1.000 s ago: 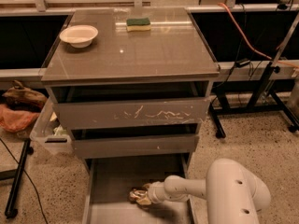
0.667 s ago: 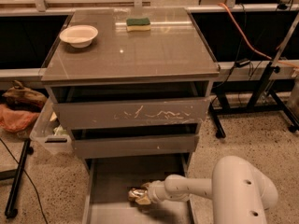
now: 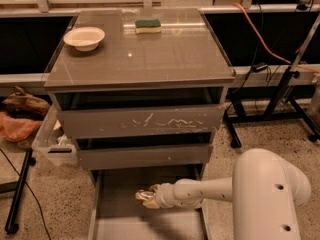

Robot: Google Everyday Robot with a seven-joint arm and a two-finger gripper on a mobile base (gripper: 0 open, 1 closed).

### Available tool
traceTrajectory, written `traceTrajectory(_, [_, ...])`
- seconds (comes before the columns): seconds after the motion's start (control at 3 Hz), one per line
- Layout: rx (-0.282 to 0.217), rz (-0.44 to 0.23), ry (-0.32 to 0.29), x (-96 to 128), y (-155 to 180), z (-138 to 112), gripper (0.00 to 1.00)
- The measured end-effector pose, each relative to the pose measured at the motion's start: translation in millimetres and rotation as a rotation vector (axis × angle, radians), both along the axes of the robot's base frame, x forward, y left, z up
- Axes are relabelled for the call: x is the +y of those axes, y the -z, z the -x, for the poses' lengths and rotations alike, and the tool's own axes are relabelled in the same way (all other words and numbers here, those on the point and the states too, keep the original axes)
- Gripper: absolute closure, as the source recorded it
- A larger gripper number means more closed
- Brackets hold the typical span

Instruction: Pick orange can from bottom drawer and place on counter

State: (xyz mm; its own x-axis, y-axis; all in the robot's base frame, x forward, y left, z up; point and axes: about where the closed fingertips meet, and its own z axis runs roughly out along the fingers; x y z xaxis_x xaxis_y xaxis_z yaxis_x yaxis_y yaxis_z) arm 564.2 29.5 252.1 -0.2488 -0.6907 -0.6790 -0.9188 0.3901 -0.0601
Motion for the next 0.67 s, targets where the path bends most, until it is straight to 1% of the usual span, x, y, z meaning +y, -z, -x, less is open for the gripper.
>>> traceTrajectory(0.33, [-0.001, -0.002, 0.0, 1.2, -4.6, 1.4, 1.0])
traceTrajectory(0.67, [-0.024, 0.0, -0.014, 4.7, -43.3, 4.8, 1.0])
